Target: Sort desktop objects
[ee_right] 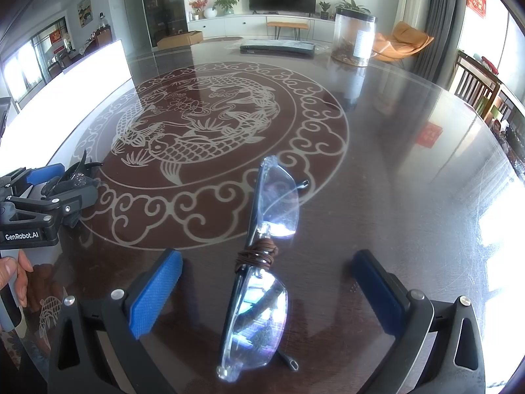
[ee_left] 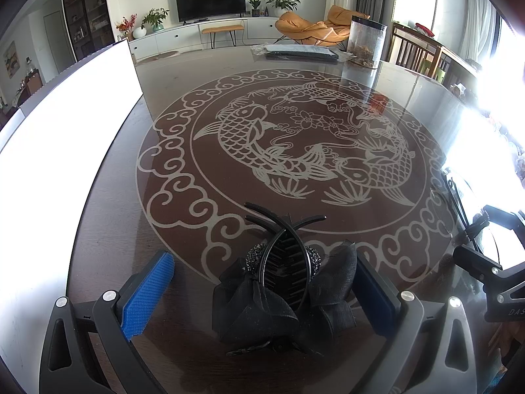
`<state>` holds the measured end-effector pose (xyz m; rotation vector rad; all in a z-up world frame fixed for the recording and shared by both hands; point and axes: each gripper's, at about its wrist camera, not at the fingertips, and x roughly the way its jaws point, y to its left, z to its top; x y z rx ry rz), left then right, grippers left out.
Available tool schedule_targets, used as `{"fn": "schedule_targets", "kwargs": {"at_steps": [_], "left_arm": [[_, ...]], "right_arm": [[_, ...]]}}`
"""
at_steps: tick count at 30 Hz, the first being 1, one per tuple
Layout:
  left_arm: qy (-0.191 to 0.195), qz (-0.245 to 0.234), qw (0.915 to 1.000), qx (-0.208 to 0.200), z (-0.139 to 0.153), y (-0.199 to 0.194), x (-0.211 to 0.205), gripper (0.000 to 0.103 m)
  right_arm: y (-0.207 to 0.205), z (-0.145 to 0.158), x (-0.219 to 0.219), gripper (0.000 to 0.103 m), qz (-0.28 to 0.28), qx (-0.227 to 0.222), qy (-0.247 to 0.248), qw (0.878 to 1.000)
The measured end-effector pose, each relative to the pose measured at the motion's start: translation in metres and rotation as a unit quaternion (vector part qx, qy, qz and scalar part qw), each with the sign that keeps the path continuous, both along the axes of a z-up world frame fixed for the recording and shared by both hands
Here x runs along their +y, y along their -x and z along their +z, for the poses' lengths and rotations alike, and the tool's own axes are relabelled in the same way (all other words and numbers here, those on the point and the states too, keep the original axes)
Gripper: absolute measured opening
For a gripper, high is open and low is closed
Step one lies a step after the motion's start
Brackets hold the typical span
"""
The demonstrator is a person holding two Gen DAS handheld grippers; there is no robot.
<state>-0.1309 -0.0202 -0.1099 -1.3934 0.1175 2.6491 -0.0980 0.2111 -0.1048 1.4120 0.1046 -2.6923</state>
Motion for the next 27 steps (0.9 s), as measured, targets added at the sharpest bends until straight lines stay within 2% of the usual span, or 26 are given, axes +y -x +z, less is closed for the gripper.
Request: {"fn": "schedule_targets", "kwargs": {"at_steps": [8,11,14,18,19,20,21,22,23,25,27], "left_arm": [[-0.004,-0.002,1.0,-0.002,0.0,0.0,-0.001,0.103],[0.001,-0.055,0.9983,-0.019,0.002,-0.008,-0.003,0.103],[0.015,-0.106,0.9925,-0.059,0.004,-0.01,-0.003,0.103],[0.029,-0.117,0.9877,-0.1,0.007,-0.005,-0.001,0.103],[0.029,-0.123,0.9876,-0.093,0.008,-0.005,0.001,0.095],[0.027,-0.126,0.9881,-0.084,0.01,-0.006,0.003,0.087],[0.023,-0.125,0.9893,-0.072,0.014,-0.007,0.005,0.065],[0.022,-0.123,0.99,-0.067,0.017,-0.007,0.006,0.039],[0.016,-0.123,0.99,-0.066,0.019,-0.007,0.008,0.033],[0.0,-0.126,0.9896,-0.069,0.022,-0.009,0.011,0.033],[-0.012,-0.125,0.9906,-0.054,0.029,-0.02,0.01,0.033]], "right_arm": [[0.0,0.0,0.0,0.103,0.0,0.0,0.0,1.0],[0.0,0.0,0.0,0.103,0.0,0.0,0.0,1.0],[0.001,0.0,0.001,0.103,0.002,-0.002,0.0,1.0],[0.01,0.002,0.002,0.103,0.022,-0.06,-0.005,0.998],[0.012,0.005,0.004,0.101,0.026,-0.077,0.006,0.997],[0.012,0.008,0.006,0.091,0.03,-0.082,0.015,0.996],[0.012,0.012,0.006,0.083,0.037,-0.085,0.022,0.995],[0.012,0.015,0.005,0.061,0.039,-0.09,0.008,0.995],[0.012,0.015,0.005,0.042,0.041,-0.094,-0.002,0.995],[0.013,0.017,0.008,0.026,0.044,-0.106,0.0,0.993],[0.011,0.023,0.015,0.026,0.038,-0.107,0.02,0.993]]}}
